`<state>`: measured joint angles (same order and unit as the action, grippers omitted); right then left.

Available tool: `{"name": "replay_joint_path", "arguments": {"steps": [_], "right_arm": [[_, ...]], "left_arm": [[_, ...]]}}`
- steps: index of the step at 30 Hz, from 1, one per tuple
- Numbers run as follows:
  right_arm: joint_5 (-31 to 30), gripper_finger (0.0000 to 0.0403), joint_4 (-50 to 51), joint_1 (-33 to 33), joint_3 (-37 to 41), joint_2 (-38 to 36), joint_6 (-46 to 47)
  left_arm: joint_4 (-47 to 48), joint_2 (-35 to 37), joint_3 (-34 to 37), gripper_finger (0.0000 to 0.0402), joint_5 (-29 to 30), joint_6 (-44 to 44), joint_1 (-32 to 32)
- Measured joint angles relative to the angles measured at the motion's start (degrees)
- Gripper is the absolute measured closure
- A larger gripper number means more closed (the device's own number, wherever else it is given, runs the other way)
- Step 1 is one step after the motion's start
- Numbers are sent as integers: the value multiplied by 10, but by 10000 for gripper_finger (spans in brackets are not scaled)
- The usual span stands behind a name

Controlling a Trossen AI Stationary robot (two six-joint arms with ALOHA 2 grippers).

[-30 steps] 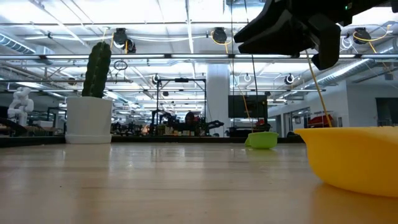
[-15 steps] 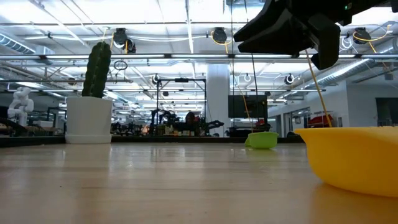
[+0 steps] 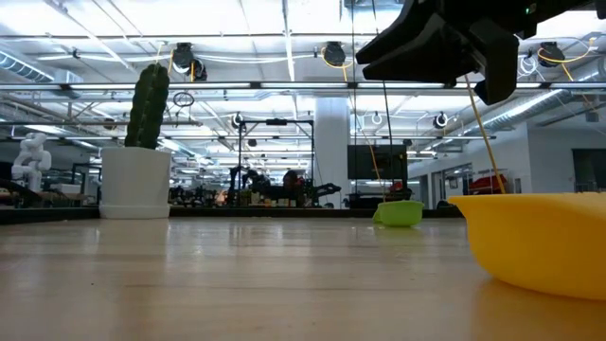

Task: Nest measuring cups in basket
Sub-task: Stack the light blue measuring cup on top of the red measuring cup into the white bin

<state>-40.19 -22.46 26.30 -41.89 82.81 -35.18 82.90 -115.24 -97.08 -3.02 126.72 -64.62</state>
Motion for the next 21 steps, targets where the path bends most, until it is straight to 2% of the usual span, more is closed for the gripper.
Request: {"name": "replay_joint_path", "arguments": {"steps": [7,17,21], "right_arm": [[0,259,0,0,0,0,0],[0,259,1,0,0,0,0],[0,259,1,0,0,0,0]], "left_arm": [[5,0,4,387,19,24,2],[-36,1,55,385,25,26,5],[-36,1,55,369,24,27,11]]}}
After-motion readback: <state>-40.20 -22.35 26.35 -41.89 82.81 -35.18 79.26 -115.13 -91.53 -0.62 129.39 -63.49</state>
